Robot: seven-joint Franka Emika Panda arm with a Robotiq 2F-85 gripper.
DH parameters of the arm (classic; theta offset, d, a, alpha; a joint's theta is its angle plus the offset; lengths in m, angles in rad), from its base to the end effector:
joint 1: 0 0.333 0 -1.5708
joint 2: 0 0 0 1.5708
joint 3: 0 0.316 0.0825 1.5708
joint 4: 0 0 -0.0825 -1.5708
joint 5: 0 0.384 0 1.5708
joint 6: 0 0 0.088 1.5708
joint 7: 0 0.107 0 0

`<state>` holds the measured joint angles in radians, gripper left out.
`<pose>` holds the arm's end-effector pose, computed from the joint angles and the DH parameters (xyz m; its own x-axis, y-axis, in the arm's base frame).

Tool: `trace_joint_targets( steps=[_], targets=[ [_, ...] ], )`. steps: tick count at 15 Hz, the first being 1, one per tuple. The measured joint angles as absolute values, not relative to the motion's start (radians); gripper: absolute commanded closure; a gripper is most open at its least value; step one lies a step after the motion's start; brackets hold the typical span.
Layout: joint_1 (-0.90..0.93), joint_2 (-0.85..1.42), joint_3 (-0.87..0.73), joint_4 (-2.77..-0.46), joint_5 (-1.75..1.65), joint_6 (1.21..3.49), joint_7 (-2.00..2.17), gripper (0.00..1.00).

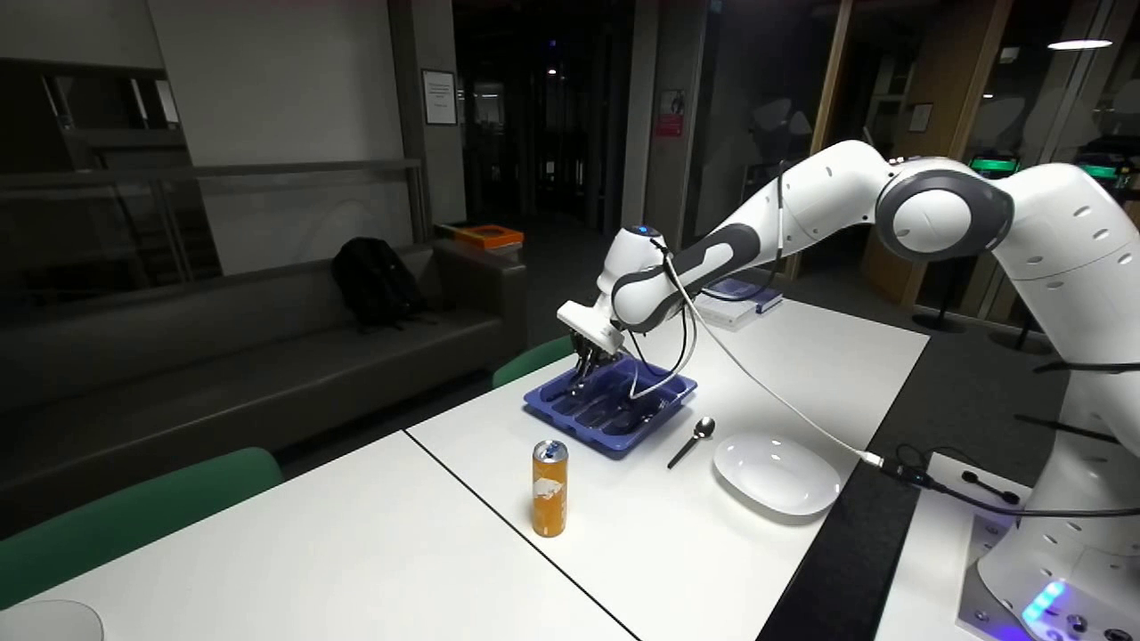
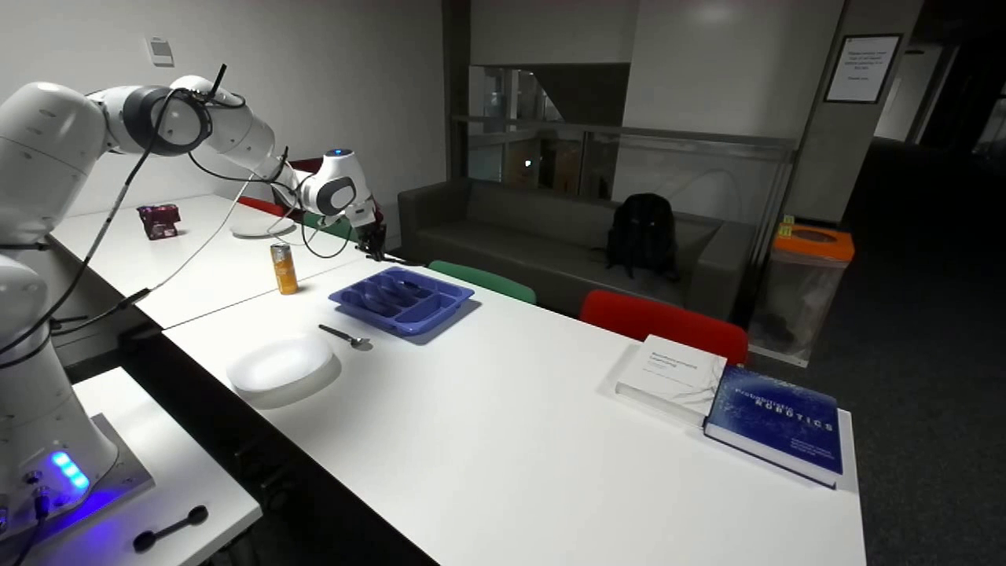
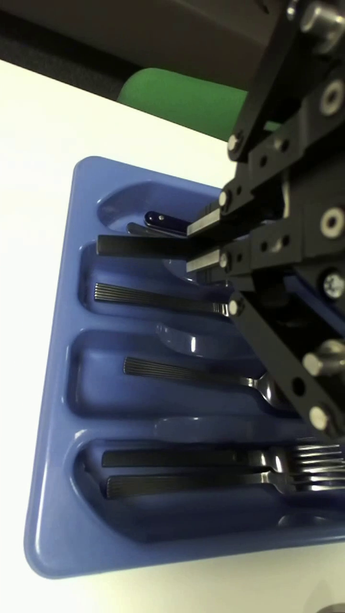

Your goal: Put the knife in blue object

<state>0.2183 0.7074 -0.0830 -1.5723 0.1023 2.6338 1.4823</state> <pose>0.7251 0.1071 0.2637 0.1708 -0.9853 0.0070 -0.9226 -0.1624 -0.3499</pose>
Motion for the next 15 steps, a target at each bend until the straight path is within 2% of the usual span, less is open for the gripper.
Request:
trace_joint_targets(
  steps=[15],
  targets=[
    [0.181, 0.796, -0.058, -1.498, 0.152, 2.633, 1.482, 0.97]
  ],
)
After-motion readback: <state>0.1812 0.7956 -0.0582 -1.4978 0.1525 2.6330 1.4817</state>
